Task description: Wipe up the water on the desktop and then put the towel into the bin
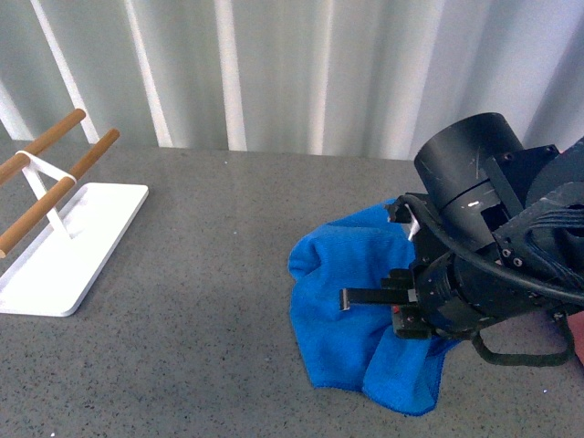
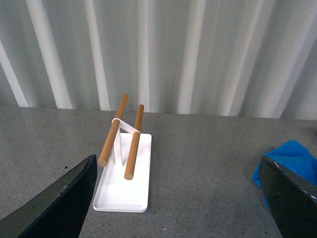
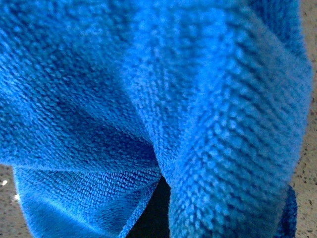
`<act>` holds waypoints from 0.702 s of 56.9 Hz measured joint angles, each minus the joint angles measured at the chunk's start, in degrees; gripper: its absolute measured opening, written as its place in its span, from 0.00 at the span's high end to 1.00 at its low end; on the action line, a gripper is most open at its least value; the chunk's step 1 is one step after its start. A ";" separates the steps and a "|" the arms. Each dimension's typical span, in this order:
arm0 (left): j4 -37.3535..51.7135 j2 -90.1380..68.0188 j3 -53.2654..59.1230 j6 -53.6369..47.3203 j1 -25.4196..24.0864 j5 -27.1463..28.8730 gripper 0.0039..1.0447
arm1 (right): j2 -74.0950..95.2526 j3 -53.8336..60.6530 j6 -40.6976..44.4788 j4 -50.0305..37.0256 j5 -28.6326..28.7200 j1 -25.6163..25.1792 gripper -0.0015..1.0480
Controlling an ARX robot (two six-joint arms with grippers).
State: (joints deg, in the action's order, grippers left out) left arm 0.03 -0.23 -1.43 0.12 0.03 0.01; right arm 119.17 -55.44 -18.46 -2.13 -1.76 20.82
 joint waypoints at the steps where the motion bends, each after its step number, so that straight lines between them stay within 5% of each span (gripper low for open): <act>1: 0.00 0.00 0.00 0.00 0.00 0.00 0.06 | 0.00 0.15 0.00 -0.07 -0.04 -0.17 0.97; 40: 0.00 0.02 0.00 0.00 0.00 0.00 0.06 | 7.32 -8.09 10.38 -3.43 -6.21 -8.79 0.97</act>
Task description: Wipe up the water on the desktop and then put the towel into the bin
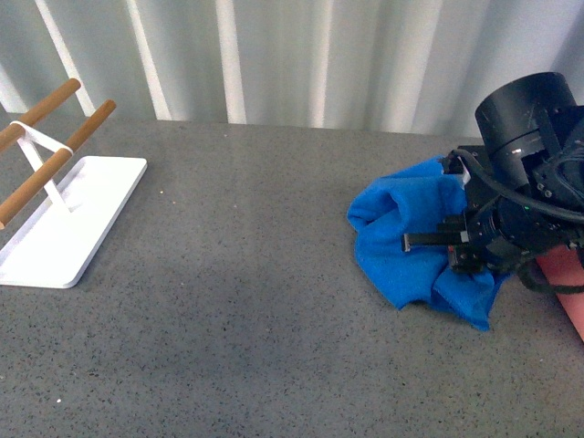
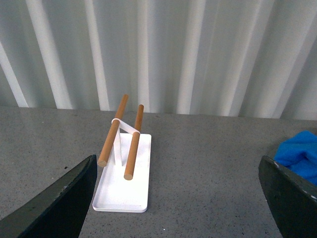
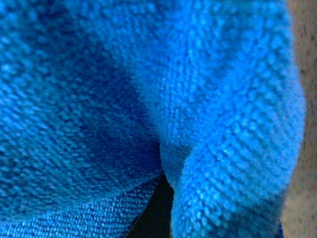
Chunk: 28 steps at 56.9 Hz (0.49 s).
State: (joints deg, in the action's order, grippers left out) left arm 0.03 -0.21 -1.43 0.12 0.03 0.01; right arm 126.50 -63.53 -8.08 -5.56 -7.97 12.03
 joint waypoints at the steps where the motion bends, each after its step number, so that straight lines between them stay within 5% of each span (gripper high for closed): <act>1: 0.00 0.00 0.00 0.00 0.00 0.00 0.06 | 0.26 -0.35 0.35 -0.24 0.15 0.02 0.97; 28: 0.00 0.00 0.00 0.00 0.00 0.00 0.06 | 9.62 -13.92 6.23 -6.10 10.78 5.07 0.97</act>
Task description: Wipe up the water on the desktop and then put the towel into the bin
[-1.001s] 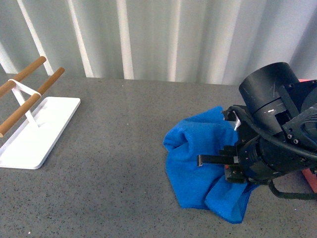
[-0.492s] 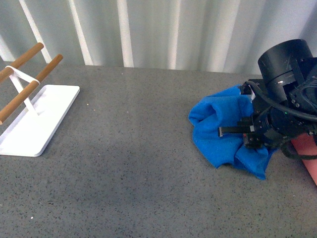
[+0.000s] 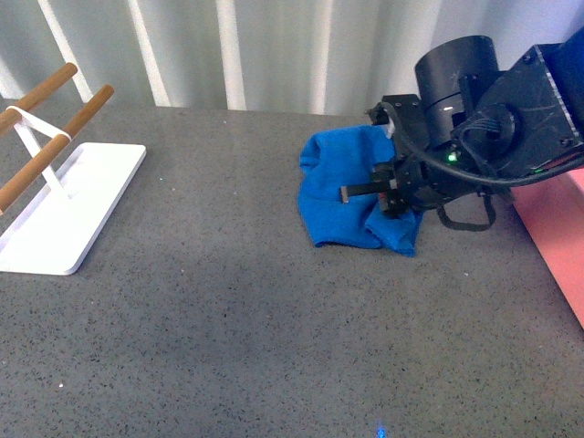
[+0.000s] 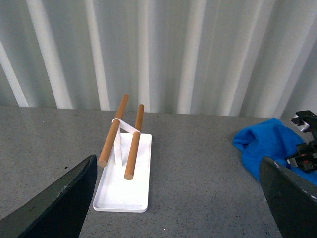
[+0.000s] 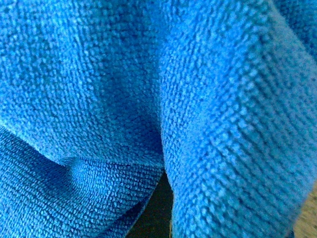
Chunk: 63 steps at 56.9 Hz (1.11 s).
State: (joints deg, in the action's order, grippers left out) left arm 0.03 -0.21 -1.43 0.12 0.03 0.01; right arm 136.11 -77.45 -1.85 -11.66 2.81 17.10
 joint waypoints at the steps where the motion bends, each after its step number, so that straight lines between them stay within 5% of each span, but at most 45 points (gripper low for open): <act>1: 0.00 0.00 0.00 0.02 0.00 0.00 0.06 | 0.04 0.00 0.00 -0.28 0.35 0.22 0.97; 31: 0.00 0.00 0.00 0.00 0.00 0.00 0.06 | -6.34 10.10 3.17 0.13 10.93 8.92 0.97; 63: 0.00 0.00 0.00 0.00 0.00 0.00 0.06 | -19.47 19.85 21.38 14.29 4.76 -1.75 0.97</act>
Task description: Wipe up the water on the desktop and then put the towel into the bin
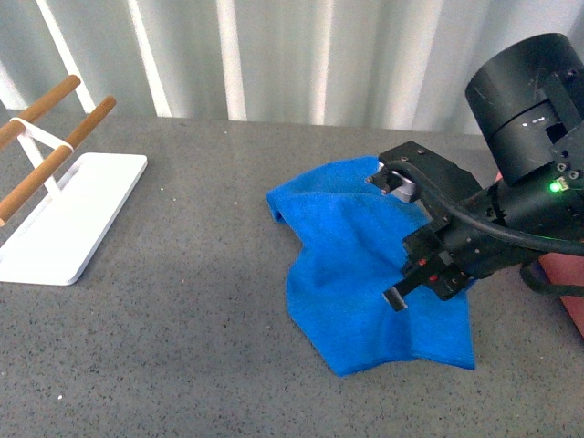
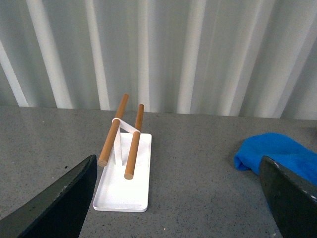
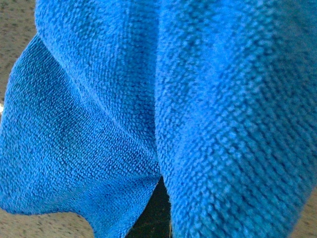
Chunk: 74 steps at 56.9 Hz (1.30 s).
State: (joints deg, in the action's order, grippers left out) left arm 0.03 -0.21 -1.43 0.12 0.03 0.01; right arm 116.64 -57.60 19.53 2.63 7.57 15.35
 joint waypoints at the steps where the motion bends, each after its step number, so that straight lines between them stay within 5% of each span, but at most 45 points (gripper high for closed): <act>1: 0.00 0.00 0.00 0.02 0.00 0.00 0.06 | -0.02 -0.04 0.42 0.07 -0.26 -0.24 0.97; 16: 0.00 0.00 0.00 0.00 0.00 0.00 0.06 | -0.68 -3.67 3.74 2.54 -6.36 -4.48 0.97; 41: 0.00 0.00 0.00 0.02 0.00 0.00 0.06 | -11.08 -20.13 0.02 8.31 -7.96 -5.73 0.97; 58: 0.00 0.00 0.00 0.00 0.00 0.00 0.06 | -24.24 -28.81 -4.68 13.79 -3.37 -17.03 0.97; 74: 0.00 0.00 0.00 0.02 0.00 0.00 0.06 | -29.97 -21.27 -4.90 14.25 0.79 -25.86 0.97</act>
State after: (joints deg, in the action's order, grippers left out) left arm 0.03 -0.21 -1.43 0.14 0.03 0.01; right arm 86.67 -78.87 14.63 16.88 8.36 -10.50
